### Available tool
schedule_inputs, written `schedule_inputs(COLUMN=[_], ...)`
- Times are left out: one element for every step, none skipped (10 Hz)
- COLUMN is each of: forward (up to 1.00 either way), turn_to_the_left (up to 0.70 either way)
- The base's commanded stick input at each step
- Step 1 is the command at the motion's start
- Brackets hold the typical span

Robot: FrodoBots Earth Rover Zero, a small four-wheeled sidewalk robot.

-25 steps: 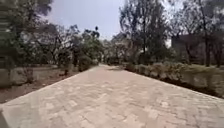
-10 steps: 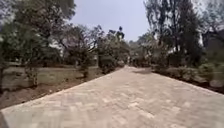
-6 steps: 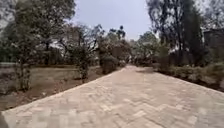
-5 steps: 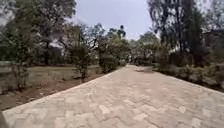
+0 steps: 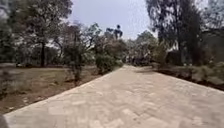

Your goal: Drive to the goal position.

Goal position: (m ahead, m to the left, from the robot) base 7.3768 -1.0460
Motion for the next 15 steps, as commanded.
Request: schedule_inputs(forward=[0.7, 0.7, 0.7, 0.7, 0.7, 0.7, 0.7, 0.7, 0.7, 0.7, 0.7, 0.7, 0.7, 0.7, 0.7], turn_to_the_left=[0.0, 0.0, 0.0, 0.0, 0.0, 0.0, -0.35, -0.35, -0.29, -0.12, 0.0, 0.0, 0.0, 0.0, 0.0])
